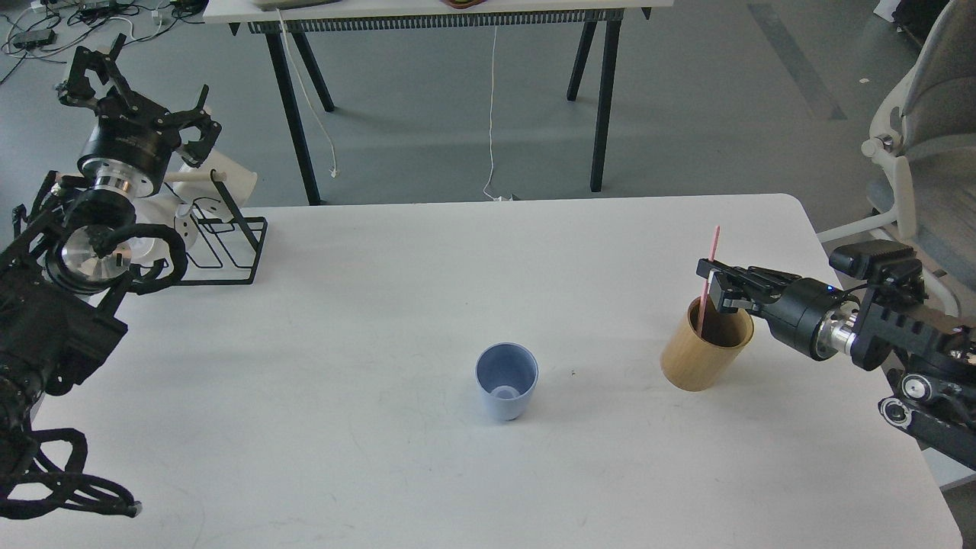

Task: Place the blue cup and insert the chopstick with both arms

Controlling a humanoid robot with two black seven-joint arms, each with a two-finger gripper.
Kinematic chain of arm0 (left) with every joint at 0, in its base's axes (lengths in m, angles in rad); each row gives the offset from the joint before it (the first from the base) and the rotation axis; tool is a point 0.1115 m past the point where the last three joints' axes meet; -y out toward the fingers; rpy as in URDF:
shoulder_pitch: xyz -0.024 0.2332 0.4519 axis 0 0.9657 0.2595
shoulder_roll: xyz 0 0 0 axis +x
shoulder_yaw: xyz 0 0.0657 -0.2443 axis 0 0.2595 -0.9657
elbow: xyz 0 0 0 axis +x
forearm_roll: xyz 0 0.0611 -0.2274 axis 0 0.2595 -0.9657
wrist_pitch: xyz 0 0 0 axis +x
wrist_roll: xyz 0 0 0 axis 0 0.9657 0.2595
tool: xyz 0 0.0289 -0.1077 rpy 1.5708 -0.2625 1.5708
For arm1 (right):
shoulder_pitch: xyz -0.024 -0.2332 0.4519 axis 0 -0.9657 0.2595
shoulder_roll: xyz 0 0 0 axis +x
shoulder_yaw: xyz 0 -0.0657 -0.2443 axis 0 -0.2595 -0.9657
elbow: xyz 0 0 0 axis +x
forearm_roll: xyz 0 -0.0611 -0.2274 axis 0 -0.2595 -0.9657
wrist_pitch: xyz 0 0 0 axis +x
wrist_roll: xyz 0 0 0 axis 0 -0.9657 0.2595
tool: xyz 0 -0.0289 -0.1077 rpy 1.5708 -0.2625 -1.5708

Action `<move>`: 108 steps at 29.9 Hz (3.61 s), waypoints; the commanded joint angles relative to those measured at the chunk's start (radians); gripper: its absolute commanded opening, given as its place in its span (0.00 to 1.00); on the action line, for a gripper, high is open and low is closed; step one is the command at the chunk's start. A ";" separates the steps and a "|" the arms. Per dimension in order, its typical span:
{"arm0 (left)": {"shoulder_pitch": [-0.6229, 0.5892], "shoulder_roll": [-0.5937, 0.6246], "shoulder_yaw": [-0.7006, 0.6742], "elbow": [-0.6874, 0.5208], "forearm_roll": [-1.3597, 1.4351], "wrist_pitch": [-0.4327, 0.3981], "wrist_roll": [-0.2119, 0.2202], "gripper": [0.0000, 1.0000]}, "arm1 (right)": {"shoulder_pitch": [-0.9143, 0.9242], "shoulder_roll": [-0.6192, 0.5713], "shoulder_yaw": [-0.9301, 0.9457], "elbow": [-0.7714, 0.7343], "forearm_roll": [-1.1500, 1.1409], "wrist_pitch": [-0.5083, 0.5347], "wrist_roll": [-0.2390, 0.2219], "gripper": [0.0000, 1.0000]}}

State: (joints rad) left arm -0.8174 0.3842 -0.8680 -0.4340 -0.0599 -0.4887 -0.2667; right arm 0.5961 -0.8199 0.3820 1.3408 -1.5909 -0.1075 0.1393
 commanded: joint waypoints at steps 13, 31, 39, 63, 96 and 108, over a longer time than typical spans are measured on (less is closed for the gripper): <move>0.003 0.016 0.000 0.000 -0.001 0.000 0.000 1.00 | 0.097 -0.251 0.124 0.222 0.019 -0.001 0.003 0.00; 0.001 0.013 -0.002 0.000 -0.003 0.000 -0.002 1.00 | 0.206 0.171 0.063 0.242 0.039 0.049 -0.004 0.01; 0.000 0.009 -0.003 -0.012 -0.006 0.000 -0.002 1.00 | 0.211 0.186 -0.054 0.238 -0.007 0.052 -0.004 0.01; 0.000 0.009 -0.003 -0.011 -0.006 0.000 -0.002 1.00 | 0.223 0.303 -0.123 0.136 -0.020 0.054 -0.004 0.04; 0.011 0.018 -0.003 -0.005 -0.006 0.000 -0.003 1.00 | 0.208 0.275 0.155 0.132 0.217 0.052 0.006 0.98; 0.014 0.002 -0.008 -0.005 -0.008 0.000 -0.005 1.00 | 0.223 0.274 0.412 -0.070 0.869 0.054 0.006 1.00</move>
State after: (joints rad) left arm -0.8038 0.3924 -0.8761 -0.4386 -0.0666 -0.4888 -0.2717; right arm 0.8233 -0.5565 0.7408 1.3649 -0.8546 -0.0536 0.1350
